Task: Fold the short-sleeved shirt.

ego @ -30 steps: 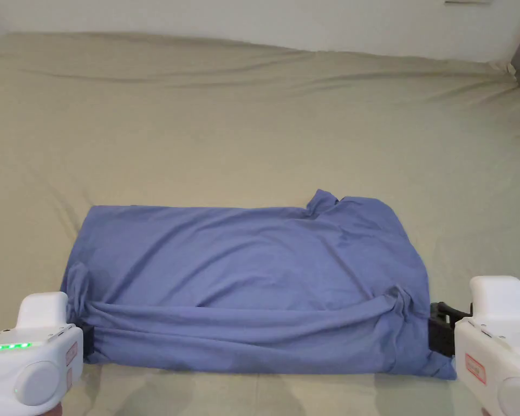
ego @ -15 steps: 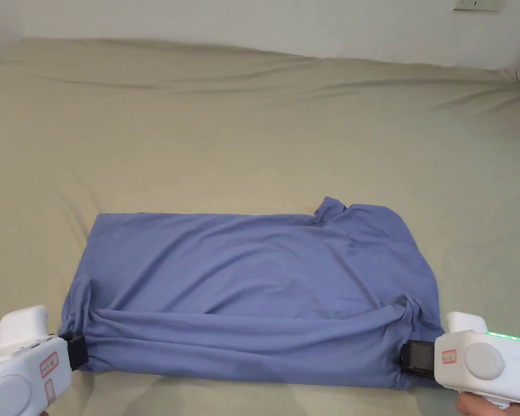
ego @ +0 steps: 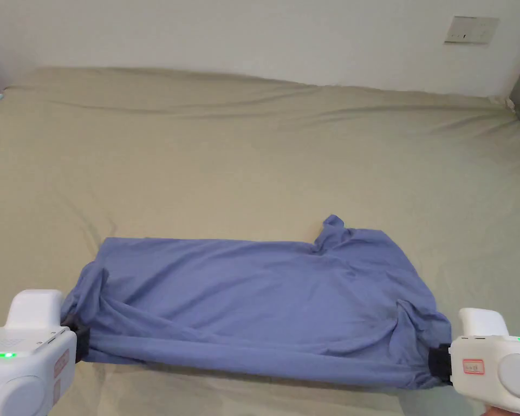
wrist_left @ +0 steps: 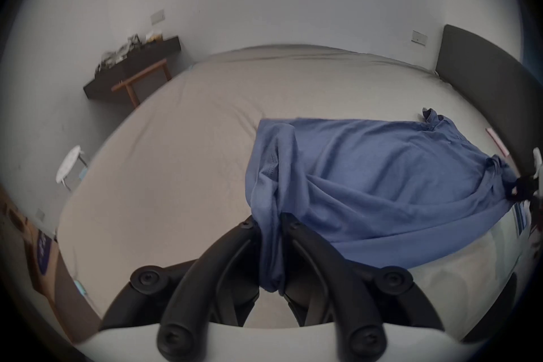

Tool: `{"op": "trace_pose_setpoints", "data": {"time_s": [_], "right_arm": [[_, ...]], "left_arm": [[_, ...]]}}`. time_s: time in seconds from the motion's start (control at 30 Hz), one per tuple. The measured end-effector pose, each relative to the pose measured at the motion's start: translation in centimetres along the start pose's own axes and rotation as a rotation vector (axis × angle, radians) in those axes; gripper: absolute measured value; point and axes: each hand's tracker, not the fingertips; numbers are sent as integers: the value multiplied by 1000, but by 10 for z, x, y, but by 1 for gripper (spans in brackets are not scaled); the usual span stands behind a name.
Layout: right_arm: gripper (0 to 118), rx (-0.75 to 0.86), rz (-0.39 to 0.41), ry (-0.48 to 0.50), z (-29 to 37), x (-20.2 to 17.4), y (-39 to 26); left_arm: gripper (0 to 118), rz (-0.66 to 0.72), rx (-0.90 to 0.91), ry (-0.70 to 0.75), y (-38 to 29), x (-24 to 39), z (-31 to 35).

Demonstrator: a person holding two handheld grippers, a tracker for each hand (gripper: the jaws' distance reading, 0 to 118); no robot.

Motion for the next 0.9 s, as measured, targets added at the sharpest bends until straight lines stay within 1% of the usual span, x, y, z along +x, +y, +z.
{"op": "trace_pose_setpoints", "data": {"time_s": [0.13, 0.23, 0.33, 0.47, 0.57, 0.6, 0.63, 0.67, 0.7, 0.73, 0.77, 0.8, 0.83, 0.87, 0.9], "right_arm": [[14, -21, -31, 23, 30, 6, -24], [14, -62, -42, 17, 32, 4, -51], [14, -124, -30, -2, 14, 0, -80], [14, -181, -27, -25, -14, -2, -108], [14, -204, -59, -14, -36, 4, -117], [14, -192, -89, -8, -37, 8, -118], [18, -181, -129, 2, -33, 10, -116], [25, -192, -130, -13, -28, 11, -112], [42, -191, -120, -51, -26, 12, -112], [75, -181, -64, -139, -23, 14, -110], [91, -152, -25, -183, -20, 17, -110], [93, -116, -11, -199, -15, 22, -108], [93, -101, -22, -173, -11, 28, -105], [93, -83, -40, -145, -5, 32, -102], [93, -56, -66, -127, 4, 34, -97]], "left_arm": [[11, 5, -47, -41, -15, -12, 23], [11, -18, -96, -37, -43, -17, 28], [11, 2, -188, -36, -77, -21, 19], [11, 16, -254, -35, -108, -25, 5], [11, 28, -304, -47, -119, -25, -7], [11, 44, -313, -55, -122, -26, -10], [12, 55, -316, -54, -124, -27, -12], [12, 69, -308, -55, -123, -27, -10], [16, 77, -307, -49, -121, -27, -9], [33, 80, -317, -12, -119, -28, -9], [57, 84, -342, 54, -115, -30, -9], [85, 111, -363, 102, -110, -36, -8], [111, 150, -350, 94, -107, -42, -6], [116, 197, -291, 56, -101, -49, 1], [115, 222, -235, 39, -92, -53, 10]]}}
